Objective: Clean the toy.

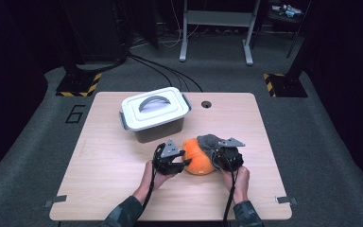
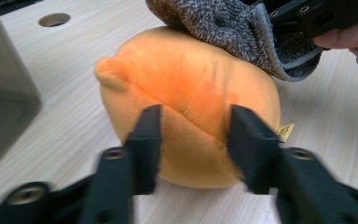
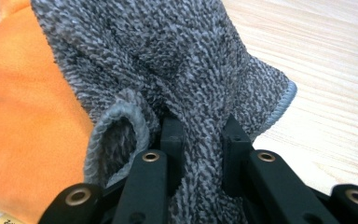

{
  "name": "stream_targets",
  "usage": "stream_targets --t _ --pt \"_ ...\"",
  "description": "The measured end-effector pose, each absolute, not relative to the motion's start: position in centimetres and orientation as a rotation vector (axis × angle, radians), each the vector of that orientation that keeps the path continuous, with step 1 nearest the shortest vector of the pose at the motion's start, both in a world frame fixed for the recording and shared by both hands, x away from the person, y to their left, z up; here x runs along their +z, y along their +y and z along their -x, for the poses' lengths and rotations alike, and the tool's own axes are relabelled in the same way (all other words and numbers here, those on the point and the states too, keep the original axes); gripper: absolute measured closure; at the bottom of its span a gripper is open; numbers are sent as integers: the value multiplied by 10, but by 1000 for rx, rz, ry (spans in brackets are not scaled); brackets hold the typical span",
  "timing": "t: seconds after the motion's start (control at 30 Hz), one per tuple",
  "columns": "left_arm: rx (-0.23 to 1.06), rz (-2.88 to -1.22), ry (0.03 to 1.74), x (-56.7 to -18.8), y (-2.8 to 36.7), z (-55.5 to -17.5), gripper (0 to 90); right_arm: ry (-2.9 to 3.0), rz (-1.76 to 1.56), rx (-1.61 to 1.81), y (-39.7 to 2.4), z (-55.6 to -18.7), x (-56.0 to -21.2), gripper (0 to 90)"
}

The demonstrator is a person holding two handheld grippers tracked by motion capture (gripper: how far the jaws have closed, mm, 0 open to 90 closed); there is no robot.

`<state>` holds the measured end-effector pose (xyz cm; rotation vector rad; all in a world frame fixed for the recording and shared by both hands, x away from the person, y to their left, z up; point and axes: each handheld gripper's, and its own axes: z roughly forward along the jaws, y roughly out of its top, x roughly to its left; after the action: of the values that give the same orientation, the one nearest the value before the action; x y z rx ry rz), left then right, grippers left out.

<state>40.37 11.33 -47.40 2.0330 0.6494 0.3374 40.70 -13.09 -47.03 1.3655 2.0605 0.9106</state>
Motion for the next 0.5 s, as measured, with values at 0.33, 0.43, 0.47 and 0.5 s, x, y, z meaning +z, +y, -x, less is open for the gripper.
stream_targets --t 0.33,0.43,0.47,0.5 --pt "330 -2061 643 -478 106 -403 781 2030 -1352 998 -132 -400 -451 746" --pt "325 -2063 661 -480 108 -405 815 2052 -1278 1041 -115 -393 -438 742" --pt "332 -2061 671 -480 108 -405 821 2072 -1247 1030 -106 -391 -435 739" --pt "327 -2069 679 -481 109 -405 827 2082 -1222 1018 -98 -390 -435 739"
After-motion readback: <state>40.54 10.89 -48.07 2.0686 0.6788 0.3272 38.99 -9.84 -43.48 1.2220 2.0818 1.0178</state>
